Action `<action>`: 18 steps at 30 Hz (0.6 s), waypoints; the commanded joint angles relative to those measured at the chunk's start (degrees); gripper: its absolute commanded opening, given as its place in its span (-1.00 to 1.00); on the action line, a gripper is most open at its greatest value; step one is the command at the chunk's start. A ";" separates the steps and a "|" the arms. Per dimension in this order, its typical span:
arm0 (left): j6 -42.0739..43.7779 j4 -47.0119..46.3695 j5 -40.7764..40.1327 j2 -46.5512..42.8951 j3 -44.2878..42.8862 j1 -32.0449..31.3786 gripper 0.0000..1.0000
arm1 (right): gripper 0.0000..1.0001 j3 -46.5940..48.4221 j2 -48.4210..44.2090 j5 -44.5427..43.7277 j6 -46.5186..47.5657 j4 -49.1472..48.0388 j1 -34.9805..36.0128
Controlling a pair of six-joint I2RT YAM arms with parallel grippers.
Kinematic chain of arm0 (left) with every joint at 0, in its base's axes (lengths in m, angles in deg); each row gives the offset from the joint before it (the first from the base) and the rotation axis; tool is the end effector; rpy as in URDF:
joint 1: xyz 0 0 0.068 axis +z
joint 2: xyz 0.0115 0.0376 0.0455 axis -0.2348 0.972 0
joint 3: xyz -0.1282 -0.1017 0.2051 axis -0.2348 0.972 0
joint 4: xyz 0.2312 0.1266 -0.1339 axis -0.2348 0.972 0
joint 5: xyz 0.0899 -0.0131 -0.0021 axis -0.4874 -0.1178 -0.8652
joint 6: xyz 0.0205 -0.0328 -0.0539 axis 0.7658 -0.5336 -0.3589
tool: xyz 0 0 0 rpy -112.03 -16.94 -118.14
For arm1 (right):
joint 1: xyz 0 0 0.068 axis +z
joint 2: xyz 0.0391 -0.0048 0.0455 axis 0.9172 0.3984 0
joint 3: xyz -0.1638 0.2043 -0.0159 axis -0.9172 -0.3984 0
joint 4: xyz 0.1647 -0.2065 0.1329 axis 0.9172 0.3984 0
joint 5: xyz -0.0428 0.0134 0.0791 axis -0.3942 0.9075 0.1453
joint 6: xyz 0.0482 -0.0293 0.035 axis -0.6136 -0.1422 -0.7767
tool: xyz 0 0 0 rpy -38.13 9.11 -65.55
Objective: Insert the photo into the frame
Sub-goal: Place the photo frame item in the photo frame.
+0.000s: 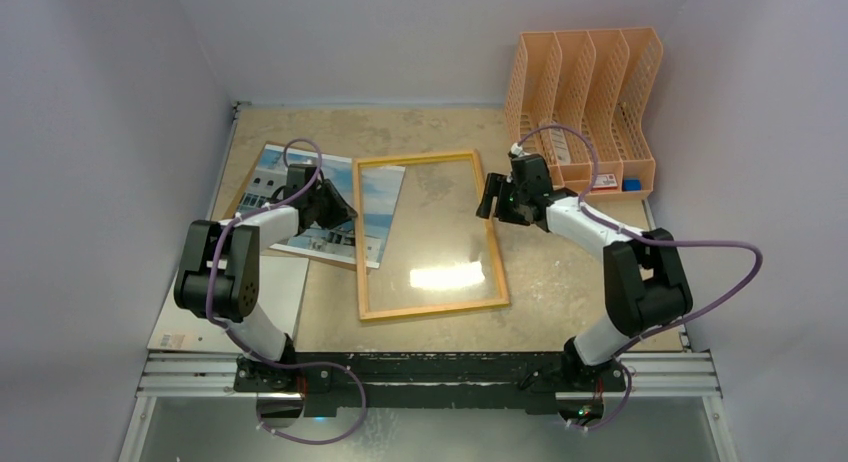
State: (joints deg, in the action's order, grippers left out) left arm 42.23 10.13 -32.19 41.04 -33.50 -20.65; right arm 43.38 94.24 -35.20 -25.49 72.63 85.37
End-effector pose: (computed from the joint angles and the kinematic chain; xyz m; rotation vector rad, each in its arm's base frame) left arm 0.3575 -0.0554 0.1067 -0.6891 2.3907 -0.6515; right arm 0.3598 0.1257 0.1683 0.1327 2.3419 0.4639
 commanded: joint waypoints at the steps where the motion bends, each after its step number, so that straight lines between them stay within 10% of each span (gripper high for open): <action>1: 0.09 1.07 3.03 0.85 0.69 -0.05 -0.54 | 0.50 -0.95 1.62 0.36 1.13 -1.64 0.26; 18: -2.10 -1.39 10.31 -0.38 2.58 -2.23 -0.55 | 0.48 -4.41 0.32 8.40 1.58 -2.88 0.22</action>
State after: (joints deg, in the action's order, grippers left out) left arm 41.44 10.28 -26.05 41.07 -32.24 -20.89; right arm 40.19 98.00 -28.39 -23.57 70.84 85.37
